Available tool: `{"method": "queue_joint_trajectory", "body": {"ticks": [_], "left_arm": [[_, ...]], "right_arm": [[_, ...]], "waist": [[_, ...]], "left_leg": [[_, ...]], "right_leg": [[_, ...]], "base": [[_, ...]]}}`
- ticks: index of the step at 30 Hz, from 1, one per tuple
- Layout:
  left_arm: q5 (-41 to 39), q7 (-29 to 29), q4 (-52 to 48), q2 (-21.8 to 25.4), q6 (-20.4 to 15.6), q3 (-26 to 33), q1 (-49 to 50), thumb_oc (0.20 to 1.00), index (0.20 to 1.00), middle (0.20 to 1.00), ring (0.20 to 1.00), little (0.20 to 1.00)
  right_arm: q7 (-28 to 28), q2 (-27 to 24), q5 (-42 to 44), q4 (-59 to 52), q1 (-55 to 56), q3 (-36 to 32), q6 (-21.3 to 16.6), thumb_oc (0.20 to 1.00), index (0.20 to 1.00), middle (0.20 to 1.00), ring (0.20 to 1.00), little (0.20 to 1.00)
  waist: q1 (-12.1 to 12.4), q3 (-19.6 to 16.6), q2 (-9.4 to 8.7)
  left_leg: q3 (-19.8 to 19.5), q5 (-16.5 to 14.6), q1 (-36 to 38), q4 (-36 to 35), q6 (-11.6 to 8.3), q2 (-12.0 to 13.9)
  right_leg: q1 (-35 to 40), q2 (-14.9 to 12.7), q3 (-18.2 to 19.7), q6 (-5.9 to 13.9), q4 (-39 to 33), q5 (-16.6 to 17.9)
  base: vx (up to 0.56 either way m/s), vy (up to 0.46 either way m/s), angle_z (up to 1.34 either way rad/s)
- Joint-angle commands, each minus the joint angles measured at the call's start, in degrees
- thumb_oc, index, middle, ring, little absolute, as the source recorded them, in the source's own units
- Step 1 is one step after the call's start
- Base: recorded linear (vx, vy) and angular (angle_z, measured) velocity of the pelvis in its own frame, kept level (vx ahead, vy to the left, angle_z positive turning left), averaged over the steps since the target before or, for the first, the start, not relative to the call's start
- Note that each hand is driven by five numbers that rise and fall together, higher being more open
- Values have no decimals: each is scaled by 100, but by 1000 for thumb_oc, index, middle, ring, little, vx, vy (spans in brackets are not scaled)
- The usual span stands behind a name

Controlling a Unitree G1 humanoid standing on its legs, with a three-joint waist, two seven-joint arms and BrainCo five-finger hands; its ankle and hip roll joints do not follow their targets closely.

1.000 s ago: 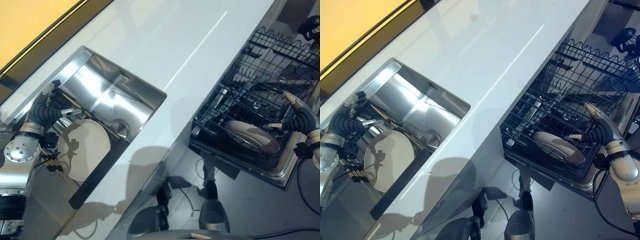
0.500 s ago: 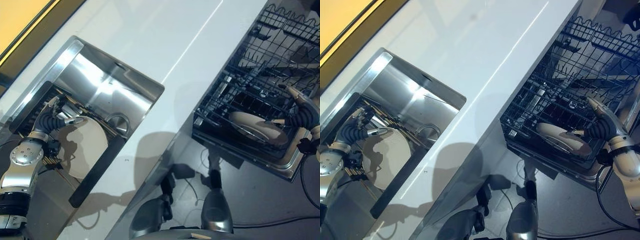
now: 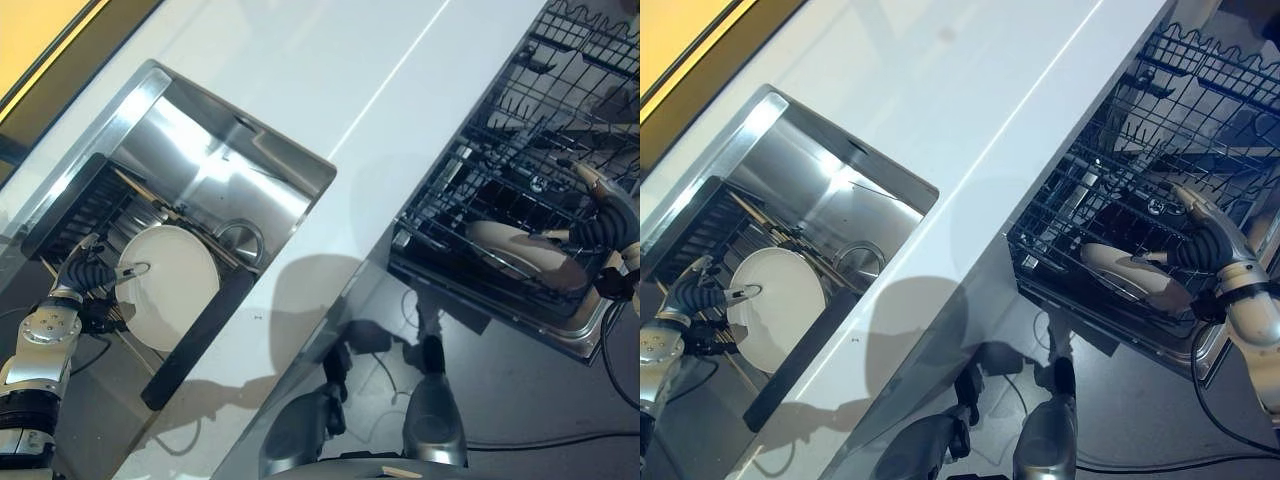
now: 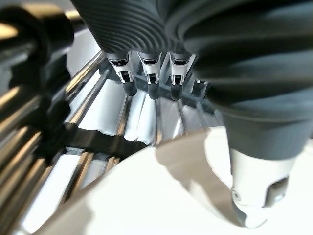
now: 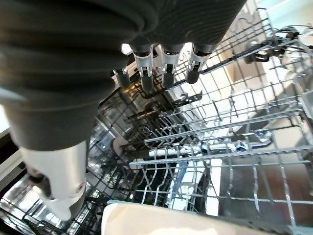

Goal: Pick up plates and place into dishwasher.

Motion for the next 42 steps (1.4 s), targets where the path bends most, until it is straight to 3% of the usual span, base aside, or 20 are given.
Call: {"method": "queue_joint_trajectory", "body": {"ticks": [1, 11, 15, 17, 20, 25, 30, 42], "left_arm": [[276, -149, 428, 492, 115, -69, -187, 1000, 1000, 1000, 1000, 1000], [98, -601, 237, 604, -271, -440, -536, 1000, 1000, 1000, 1000, 1000], [-403, -1031, 95, 589, -371, -499, -588, 1000, 1000, 1000, 1000, 1000], [-836, -1499, 16, 553, -447, -563, -576, 1000, 1000, 1000, 1000, 1000], [-1477, -2468, -181, 494, -285, -675, -576, 1000, 1000, 1000, 1000, 1000], [-1657, -3801, -369, 520, 149, -1113, -541, 1000, 1000, 1000, 1000, 1000], [-1585, -4421, -386, 672, 222, -1558, -733, 1000, 1000, 1000, 1000, 1000], [-1580, -4557, -769, 762, 147, -1870, -831, 1000, 1000, 1000, 1000, 1000]], "right_arm": [[-182, -437, 266, -269, -407, 18, -32, 1000, 1000, 1000, 1000, 1000], [-237, -449, 245, -171, -441, 32, -146, 1000, 1000, 1000, 1000, 1000], [-248, -447, 236, -159, -409, 36, -175, 1000, 1000, 1000, 1000, 1000], [-231, -440, 203, -130, -441, 66, -199, 1000, 1000, 1000, 1000, 1000], [-253, -457, 182, -93, -476, 114, -216, 1000, 1000, 1000, 1000, 1000], [-266, -602, 242, -30, -598, 266, -224, 1000, 1000, 1000, 1000, 1000], [-249, -823, 430, 34, -751, 443, -228, 1000, 1000, 1000, 1000, 1000], [-224, -906, 487, 35, -797, 470, -137, 1000, 1000, 1000, 1000, 1000]], "waist": [[-94, -120, -208], [-165, -45, -192], [-185, -48, -161], [-199, -49, -125], [-215, -49, -79], [-254, -42, -2], [-310, -77, 45], [-334, -88, 117]], "left_leg": [[-152, -63, -376, 583, -375, 250], [-115, -57, -388, 565, -356, 247], [-103, -62, -356, 545, -355, 241], [-95, -60, -335, 536, -359, 237], [-75, -73, -300, 515, -349, 227], [-46, -82, -243, 493, -341, 209], [-11, -106, -143, 436, -331, 190], [-10, -117, -86, 381, -310, 153]], "right_leg": [[-755, -218, 204, -55, 1049, -149], [-804, -213, 254, -55, 1058, -132], [-781, -223, 255, -54, 1048, -137], [-766, -229, 264, -52, 1044, -137], [-746, -239, 269, -42, 1028, -137], [-689, -253, 284, -26, 987, -113], [-610, -251, 302, -16, 929, -113], [-558, -264, 337, -9, 889, -112]], "base": [[0, 0, 0], [-1, 1, 0], [0, 0, 0], [3, 16, 0], [0, 0, 0], [1, 13, 1], [0, 0, 0], [0, 0, 0]]}}
